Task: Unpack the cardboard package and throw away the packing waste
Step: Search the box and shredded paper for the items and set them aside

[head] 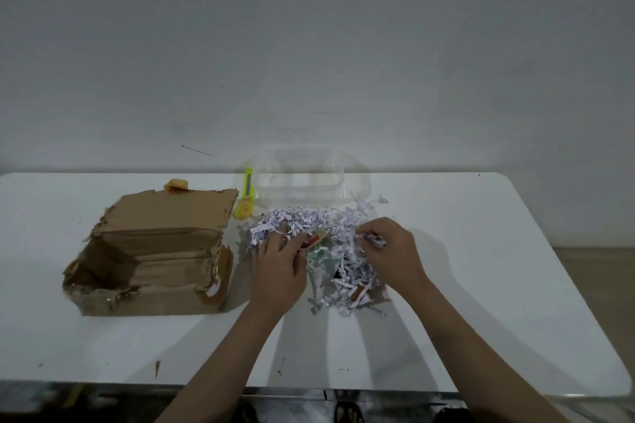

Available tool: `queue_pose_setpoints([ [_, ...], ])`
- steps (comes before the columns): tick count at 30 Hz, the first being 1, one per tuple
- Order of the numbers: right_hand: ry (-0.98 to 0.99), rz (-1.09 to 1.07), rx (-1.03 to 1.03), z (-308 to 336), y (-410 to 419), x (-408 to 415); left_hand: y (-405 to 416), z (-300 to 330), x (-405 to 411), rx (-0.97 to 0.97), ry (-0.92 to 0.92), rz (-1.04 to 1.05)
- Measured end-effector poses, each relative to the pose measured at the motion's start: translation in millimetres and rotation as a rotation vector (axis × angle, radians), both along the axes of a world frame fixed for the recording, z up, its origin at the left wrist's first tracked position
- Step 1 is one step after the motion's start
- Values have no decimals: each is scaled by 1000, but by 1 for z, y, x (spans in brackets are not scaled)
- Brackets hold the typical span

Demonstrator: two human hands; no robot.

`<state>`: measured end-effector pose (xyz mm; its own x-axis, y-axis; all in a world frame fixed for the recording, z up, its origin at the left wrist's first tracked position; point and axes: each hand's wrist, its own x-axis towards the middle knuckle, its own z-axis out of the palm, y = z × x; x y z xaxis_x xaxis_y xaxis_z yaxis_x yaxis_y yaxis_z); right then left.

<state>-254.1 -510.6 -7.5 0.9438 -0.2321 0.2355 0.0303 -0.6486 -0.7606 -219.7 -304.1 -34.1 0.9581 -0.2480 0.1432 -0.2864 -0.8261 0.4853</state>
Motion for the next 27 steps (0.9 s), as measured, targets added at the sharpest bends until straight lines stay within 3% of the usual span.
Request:
queue_pose_setpoints([
  [6,-67,-127,-52,-7,-18,-21,-19,4,-23,51,-39,-21],
  [12,-13,-14,12,-17,-11,-26,-37,1,-40,60,29,-120],
  [17,-11,-140,83,-17,-19,-29,-46,-4,-48,67,35,-170],
  [27,-17,-293,16,-14,-43,-45,-46,-9,-52,105,14,-135],
])
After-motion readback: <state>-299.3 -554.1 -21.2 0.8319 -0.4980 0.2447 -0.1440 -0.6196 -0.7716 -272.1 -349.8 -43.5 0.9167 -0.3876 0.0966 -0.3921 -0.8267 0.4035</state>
